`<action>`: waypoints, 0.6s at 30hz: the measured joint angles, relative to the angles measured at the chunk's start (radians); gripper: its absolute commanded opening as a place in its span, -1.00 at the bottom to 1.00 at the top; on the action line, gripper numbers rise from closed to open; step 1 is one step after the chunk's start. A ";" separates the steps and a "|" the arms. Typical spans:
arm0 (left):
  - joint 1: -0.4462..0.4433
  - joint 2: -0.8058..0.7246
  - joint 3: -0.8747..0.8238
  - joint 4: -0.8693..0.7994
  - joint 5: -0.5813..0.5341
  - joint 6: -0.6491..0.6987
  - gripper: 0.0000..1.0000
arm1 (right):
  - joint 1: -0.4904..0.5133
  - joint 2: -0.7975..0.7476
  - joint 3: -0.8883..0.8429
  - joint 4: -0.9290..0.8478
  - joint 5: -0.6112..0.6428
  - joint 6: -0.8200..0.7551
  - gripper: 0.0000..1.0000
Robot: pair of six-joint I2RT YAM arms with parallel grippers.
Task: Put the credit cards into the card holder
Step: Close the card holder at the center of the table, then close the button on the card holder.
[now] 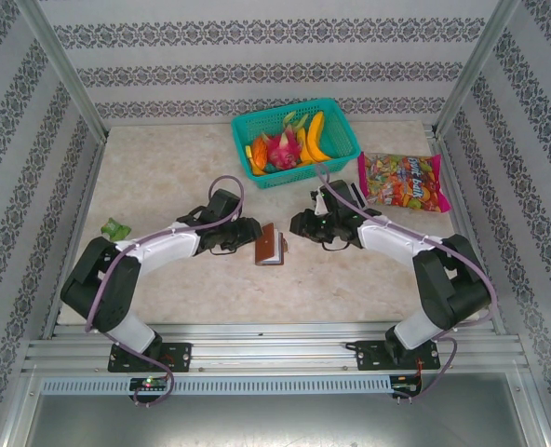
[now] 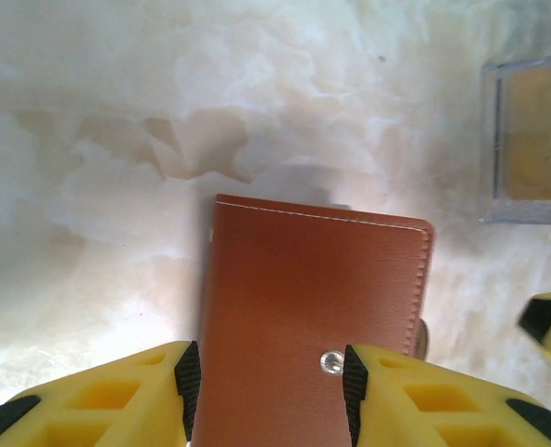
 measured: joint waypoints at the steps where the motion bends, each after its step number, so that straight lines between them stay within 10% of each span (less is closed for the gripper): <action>1: 0.002 0.017 0.012 -0.008 0.006 0.013 -0.04 | -0.005 0.002 0.000 -0.003 0.001 -0.001 -0.42; 18: -0.013 0.155 0.065 -0.090 0.028 0.105 -0.07 | -0.006 0.117 -0.004 -0.010 -0.042 -0.003 -0.55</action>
